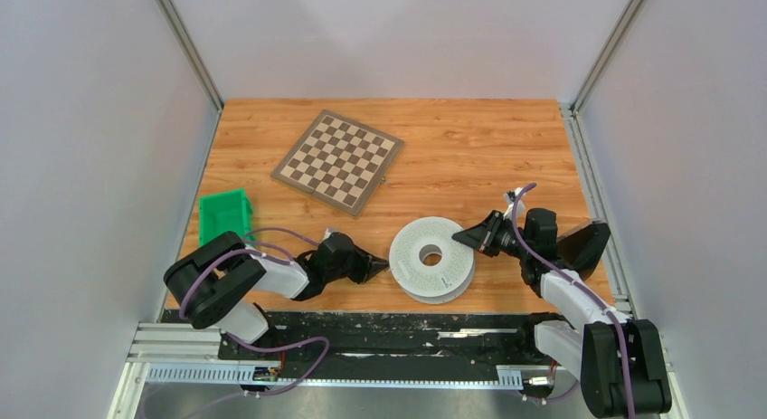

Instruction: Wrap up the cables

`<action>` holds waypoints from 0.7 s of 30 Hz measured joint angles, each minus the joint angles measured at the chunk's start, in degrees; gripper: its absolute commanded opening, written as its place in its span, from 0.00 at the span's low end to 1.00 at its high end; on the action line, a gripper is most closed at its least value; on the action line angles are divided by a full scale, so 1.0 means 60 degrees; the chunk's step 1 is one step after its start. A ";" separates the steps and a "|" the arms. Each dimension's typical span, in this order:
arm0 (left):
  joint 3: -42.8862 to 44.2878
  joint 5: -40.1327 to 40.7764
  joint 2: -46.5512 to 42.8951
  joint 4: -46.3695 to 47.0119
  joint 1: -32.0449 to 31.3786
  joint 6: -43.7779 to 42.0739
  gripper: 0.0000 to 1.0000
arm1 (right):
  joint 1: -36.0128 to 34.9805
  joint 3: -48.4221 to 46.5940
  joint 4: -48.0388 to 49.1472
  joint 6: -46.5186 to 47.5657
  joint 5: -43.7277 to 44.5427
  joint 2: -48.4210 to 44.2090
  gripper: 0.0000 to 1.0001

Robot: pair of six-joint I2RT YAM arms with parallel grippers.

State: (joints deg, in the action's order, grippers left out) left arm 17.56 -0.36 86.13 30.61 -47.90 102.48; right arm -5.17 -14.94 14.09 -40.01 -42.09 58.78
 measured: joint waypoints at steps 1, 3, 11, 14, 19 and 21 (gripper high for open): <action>0.0004 -0.0004 0.0069 0.0091 0.0007 -0.0022 0.15 | 0.0000 0.0000 0.0000 0.0004 -0.0004 0.0000 0.00; 0.0011 -0.0055 0.0280 0.0280 0.0007 -0.0029 0.15 | 0.0000 0.0000 0.0000 0.0007 -0.0007 0.0000 0.00; 0.0029 -0.0186 0.0565 0.0714 0.0033 -0.0146 0.00 | 0.0004 0.0000 0.0066 0.0022 -0.0080 0.0036 0.00; 0.0047 -0.0186 0.0565 0.0816 0.0113 -0.0477 0.00 | 0.0025 0.0000 0.0270 0.0076 -0.0251 0.0193 0.00; 0.0149 -0.0124 0.0565 0.0914 0.0262 -0.1144 0.00 | 0.0102 0.0004 0.0634 0.0084 -0.0605 0.0612 0.00; 0.0164 -0.0066 0.0565 0.0962 0.0299 -0.1432 0.00 | 0.0135 0.0022 0.0776 0.0084 -0.0758 0.0736 0.00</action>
State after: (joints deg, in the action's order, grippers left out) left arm 18.55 -0.75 89.52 36.38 -46.11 93.89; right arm -4.36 -14.81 18.74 -39.51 -46.63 63.20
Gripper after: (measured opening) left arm 0.006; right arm 0.014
